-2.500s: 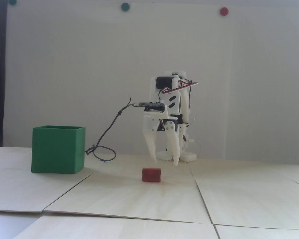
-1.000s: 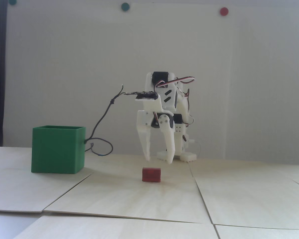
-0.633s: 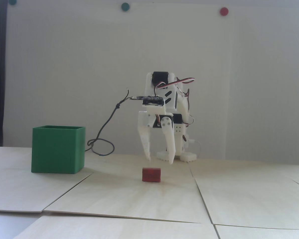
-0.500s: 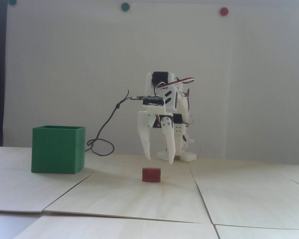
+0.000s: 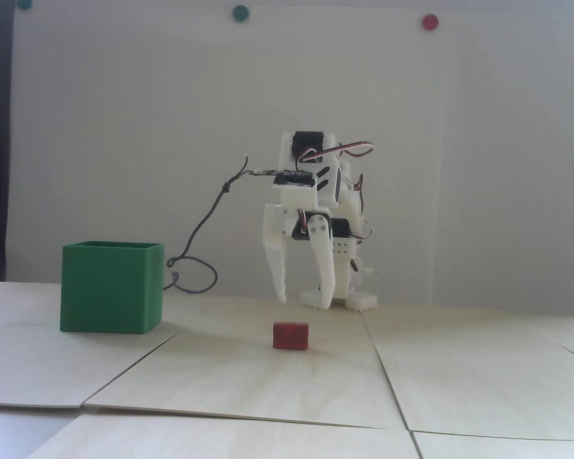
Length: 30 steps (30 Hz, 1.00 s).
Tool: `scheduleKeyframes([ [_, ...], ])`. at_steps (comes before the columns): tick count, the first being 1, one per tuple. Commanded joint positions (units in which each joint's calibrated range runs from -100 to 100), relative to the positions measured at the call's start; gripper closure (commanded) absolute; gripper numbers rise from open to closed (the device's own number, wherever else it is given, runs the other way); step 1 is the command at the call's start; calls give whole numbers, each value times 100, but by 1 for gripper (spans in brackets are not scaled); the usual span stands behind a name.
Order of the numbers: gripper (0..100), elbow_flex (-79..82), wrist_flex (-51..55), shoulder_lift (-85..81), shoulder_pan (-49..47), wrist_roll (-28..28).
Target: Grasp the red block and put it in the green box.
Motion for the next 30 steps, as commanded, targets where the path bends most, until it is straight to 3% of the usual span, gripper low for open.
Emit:
scheduleKeyframes([
  [1,80,-1143,68,135,52,8],
  [12,80,-1516,683,332,36,34],
  [30,80,-2075,675,727,133,28],
])
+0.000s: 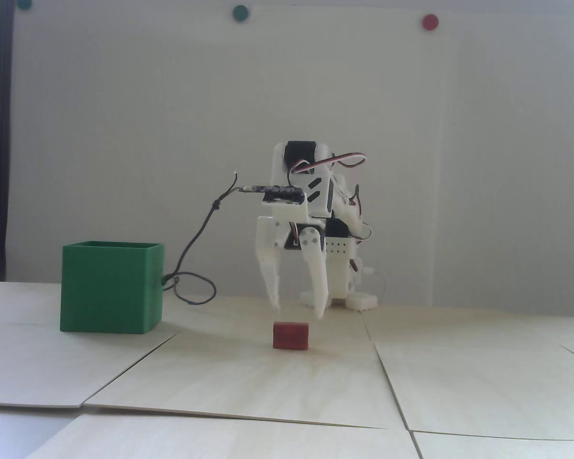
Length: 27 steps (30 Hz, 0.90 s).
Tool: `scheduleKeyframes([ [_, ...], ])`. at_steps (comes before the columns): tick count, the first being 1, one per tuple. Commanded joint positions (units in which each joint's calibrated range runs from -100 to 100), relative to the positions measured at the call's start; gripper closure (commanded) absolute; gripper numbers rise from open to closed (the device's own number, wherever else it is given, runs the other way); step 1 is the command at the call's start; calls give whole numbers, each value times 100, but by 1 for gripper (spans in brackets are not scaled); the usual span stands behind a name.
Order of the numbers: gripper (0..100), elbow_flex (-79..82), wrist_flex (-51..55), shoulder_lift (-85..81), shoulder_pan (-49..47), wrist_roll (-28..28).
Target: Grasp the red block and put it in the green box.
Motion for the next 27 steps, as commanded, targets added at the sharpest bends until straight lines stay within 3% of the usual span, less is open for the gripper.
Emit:
scheduleKeyframes([
  [1,80,-803,51,-103,10,34],
  [27,80,-865,-8,-48,2,28],
])
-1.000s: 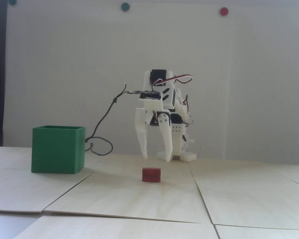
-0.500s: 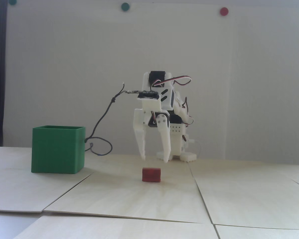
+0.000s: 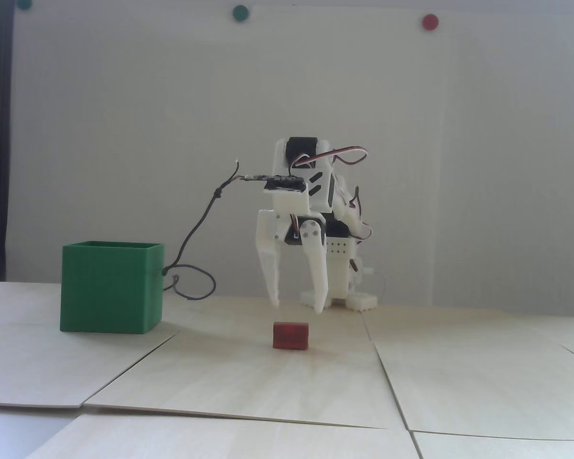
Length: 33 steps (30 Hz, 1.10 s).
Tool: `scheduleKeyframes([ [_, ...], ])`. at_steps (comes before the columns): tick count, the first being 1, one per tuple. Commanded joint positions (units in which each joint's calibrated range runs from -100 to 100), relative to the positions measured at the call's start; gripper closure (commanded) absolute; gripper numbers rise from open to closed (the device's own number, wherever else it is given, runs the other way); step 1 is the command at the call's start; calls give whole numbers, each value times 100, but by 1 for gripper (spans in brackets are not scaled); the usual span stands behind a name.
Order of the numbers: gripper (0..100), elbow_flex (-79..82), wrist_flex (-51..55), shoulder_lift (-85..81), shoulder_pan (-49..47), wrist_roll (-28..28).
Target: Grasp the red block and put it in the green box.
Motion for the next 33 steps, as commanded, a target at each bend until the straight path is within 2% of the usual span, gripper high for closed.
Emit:
scheduleKeyframes([
  [1,80,-489,-8,-131,10,18],
  [8,80,-1004,-8,177,-6,8],
  [23,80,-1004,68,177,10,44],
  [33,80,-1004,532,169,2,252],
])
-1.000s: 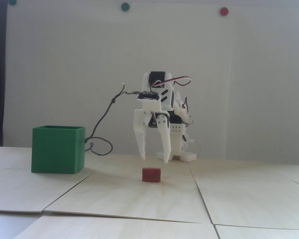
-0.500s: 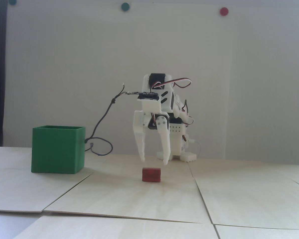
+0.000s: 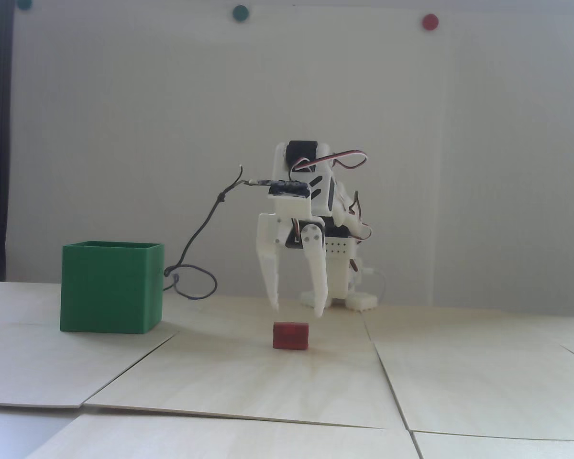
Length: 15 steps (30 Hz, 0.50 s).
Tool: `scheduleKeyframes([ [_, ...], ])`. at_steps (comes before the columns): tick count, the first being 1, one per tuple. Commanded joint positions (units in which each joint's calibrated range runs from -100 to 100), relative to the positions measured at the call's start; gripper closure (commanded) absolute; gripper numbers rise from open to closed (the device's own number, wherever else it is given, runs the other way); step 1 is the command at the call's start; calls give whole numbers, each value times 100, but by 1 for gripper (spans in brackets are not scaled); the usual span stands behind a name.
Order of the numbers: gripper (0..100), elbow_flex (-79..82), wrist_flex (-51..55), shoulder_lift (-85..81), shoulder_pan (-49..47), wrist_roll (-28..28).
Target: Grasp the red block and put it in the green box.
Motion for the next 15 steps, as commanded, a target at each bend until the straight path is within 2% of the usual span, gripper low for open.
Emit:
scheduleKeyframes([
  [1,80,-422,174,-188,10,57],
  [8,80,-422,165,-188,18,47],
  [15,80,-422,-332,-196,195,15],
])
